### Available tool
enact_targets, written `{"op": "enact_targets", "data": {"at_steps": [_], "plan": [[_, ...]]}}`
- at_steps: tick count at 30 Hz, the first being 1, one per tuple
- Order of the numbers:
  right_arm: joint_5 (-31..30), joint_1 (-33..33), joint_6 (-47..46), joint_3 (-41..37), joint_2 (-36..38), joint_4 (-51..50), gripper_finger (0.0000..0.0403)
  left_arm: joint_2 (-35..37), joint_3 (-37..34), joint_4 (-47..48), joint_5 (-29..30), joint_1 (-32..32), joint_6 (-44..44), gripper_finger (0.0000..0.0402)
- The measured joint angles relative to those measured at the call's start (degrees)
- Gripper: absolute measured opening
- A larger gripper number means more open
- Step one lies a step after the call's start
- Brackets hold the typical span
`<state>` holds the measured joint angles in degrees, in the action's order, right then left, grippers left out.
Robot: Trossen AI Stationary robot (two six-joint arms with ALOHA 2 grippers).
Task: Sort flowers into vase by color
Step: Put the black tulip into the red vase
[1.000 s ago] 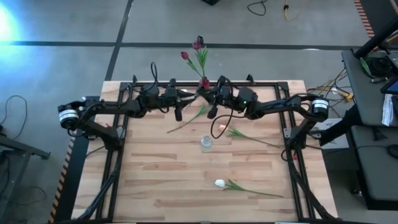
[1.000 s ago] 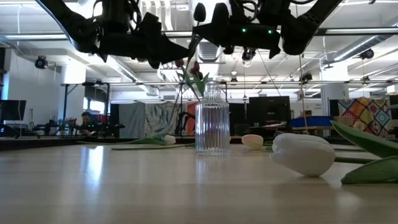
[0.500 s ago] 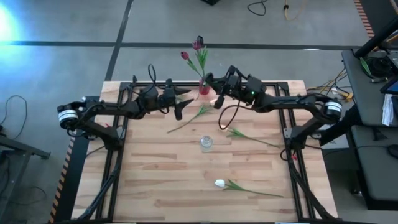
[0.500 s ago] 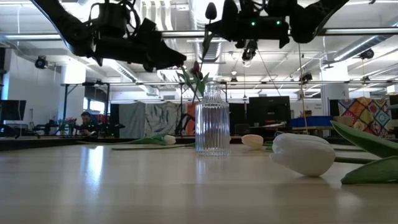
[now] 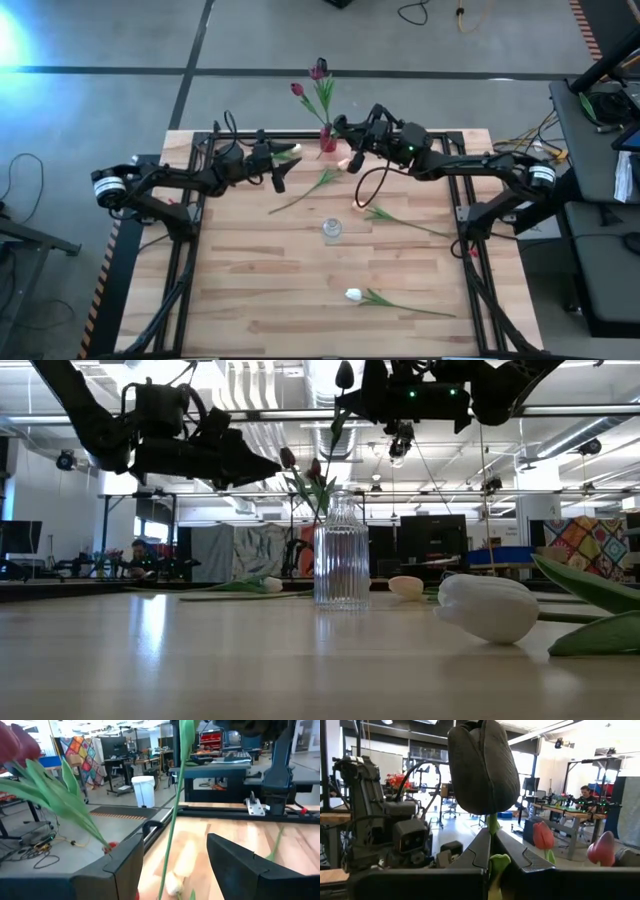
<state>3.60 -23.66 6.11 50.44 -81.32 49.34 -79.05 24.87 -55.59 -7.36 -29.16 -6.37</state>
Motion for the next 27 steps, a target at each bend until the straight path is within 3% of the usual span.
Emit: {"op": "enact_targets", "data": {"at_steps": [15,27], "plan": [[-3.4,-3.63,-0.09,1.18,3.3,-0.42,0.0009,0.07,-10.33,-15.58,-0.03,-0.12,0.26,0.0203],[-3.79,-7.97,-0.07,9.42,3.26,-11.72,0.0009,0.01,-11.48,-16.37,-0.04,-0.2,0.17,0.0203]]}}
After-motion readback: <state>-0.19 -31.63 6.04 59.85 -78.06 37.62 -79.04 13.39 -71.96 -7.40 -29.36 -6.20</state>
